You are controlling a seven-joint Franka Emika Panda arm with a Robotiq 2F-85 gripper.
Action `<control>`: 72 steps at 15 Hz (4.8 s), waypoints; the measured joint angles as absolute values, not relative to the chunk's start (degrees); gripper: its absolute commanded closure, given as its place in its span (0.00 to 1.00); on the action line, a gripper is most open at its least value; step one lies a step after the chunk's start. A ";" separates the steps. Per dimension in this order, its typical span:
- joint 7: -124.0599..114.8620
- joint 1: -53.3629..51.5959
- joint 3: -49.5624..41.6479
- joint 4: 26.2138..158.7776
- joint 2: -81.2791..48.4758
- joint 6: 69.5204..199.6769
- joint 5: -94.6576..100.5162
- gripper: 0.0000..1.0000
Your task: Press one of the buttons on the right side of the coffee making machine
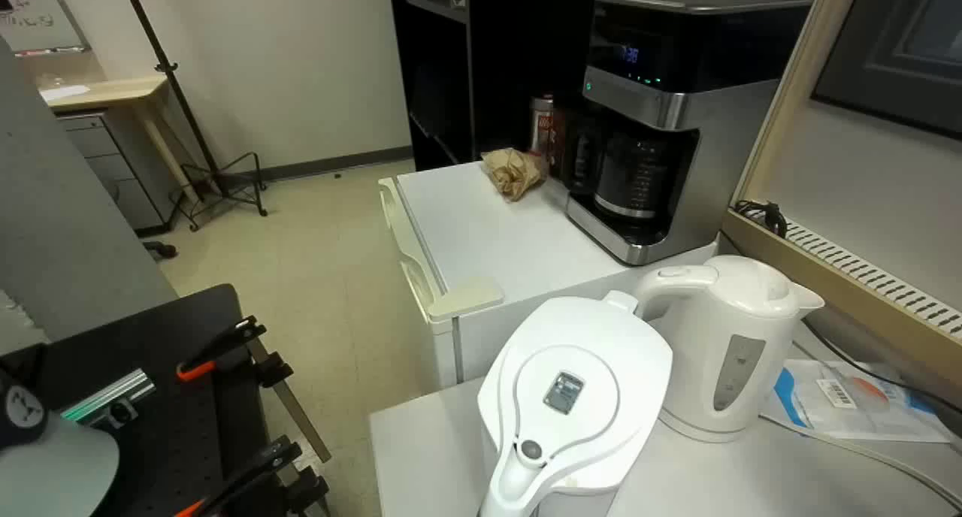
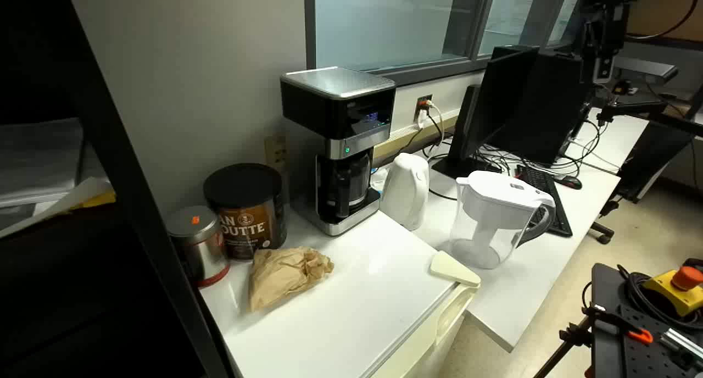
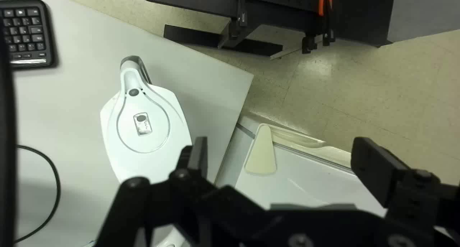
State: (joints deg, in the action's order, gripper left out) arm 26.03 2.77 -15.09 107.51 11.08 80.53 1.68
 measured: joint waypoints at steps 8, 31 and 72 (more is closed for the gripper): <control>26.03 2.77 -15.09 107.51 11.08 80.55 1.68 0.00; 25.15 3.10 -5.38 122.38 10.35 109.13 13.47 0.93; -3.12 0.00 -1.18 111.50 -15.20 153.55 47.12 1.00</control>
State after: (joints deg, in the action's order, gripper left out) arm -3.12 0.00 -1.18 111.50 -15.20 153.55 47.12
